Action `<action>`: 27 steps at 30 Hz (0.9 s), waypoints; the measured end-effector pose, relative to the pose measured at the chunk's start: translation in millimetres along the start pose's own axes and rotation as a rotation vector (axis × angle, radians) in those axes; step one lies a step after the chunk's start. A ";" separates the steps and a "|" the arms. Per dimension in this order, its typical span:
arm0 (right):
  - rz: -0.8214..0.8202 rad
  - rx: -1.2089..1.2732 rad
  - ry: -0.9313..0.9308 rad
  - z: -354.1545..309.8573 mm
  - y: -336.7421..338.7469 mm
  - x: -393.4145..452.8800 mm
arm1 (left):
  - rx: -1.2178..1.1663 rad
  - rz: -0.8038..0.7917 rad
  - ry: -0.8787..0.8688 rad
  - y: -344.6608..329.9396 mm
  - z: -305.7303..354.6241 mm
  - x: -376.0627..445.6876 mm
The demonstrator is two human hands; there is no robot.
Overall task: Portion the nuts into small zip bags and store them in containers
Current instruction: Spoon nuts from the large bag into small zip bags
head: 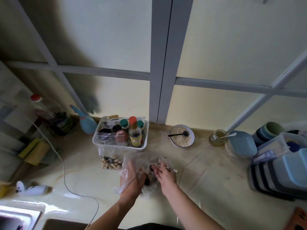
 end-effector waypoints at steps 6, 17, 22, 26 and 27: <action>-0.027 -0.019 0.012 -4.0 11.0 -1.7 | -0.043 -0.005 0.176 -4.6 -24.9 2.3; 0.126 -0.611 0.360 -52.1 38.1 -41.3 | 0.237 -0.010 0.149 0.9 -21.7 18.4; 0.192 -0.704 0.439 -75.6 47.7 -68.3 | 0.382 -0.151 0.008 -14.2 -19.4 23.5; 0.202 -0.670 0.459 -86.6 51.2 -82.3 | 0.384 -0.198 -0.015 -22.4 -22.9 21.5; 0.197 -0.670 0.459 -87.3 50.8 -83.7 | 0.356 -0.193 -0.012 -22.9 -19.9 20.9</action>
Point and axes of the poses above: each hand's wrist, its own x-axis towards the middle knuckle, its own y-axis out of the back of the hand, z = x × y, the point moved 5 cm from there along x, towards the middle knuckle, and after that the axes turned 13 degrees about -x, right-handed, at the moved point
